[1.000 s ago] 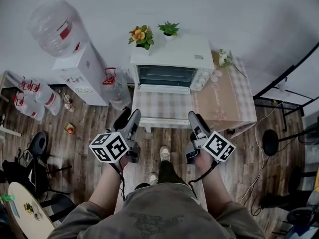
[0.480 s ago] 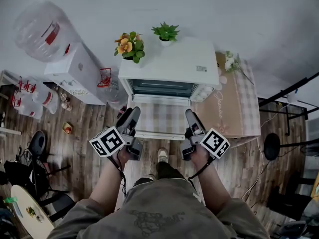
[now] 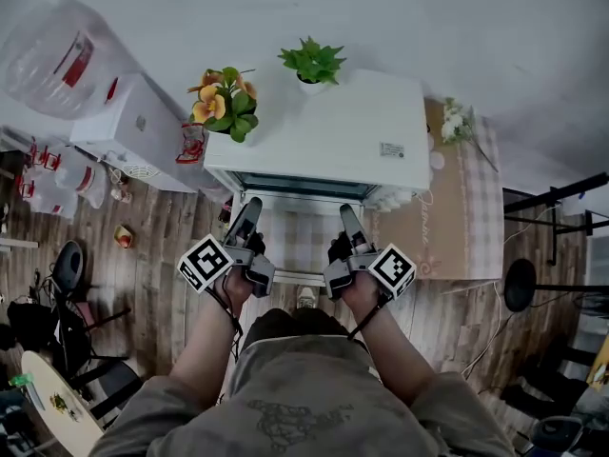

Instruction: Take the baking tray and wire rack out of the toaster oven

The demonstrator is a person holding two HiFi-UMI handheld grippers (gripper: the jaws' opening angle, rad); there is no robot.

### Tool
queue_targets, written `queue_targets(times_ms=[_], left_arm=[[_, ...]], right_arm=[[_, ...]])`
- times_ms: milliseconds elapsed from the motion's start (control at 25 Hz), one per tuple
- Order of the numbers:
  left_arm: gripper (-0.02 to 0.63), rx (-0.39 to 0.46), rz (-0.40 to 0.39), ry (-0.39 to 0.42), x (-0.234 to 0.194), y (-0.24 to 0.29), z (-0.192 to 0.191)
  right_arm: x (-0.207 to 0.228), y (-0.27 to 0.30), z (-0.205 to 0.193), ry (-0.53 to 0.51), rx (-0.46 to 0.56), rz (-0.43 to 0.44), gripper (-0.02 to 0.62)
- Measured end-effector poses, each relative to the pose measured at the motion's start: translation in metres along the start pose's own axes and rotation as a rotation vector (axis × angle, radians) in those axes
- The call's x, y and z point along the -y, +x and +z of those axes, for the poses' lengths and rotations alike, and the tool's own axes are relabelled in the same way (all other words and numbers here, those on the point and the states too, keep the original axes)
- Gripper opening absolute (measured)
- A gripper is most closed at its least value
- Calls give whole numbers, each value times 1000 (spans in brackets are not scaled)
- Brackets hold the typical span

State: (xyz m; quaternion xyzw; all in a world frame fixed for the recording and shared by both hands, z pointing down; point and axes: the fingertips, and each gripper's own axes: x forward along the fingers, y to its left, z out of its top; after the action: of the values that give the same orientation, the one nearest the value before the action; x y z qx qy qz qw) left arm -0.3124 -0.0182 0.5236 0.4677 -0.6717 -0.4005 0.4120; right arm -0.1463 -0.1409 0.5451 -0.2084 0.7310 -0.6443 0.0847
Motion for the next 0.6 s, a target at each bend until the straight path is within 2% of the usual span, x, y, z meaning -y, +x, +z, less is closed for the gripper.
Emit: queue_targets(times_ms=[200,600], left_arm=[[204,24,2,-90,-26,26,-3],[204,-6,-45,-140,-57,65,-5]], right_arm=[[27,23,5,67,35,-22,230],[67,56,13,157,127,-29,229]])
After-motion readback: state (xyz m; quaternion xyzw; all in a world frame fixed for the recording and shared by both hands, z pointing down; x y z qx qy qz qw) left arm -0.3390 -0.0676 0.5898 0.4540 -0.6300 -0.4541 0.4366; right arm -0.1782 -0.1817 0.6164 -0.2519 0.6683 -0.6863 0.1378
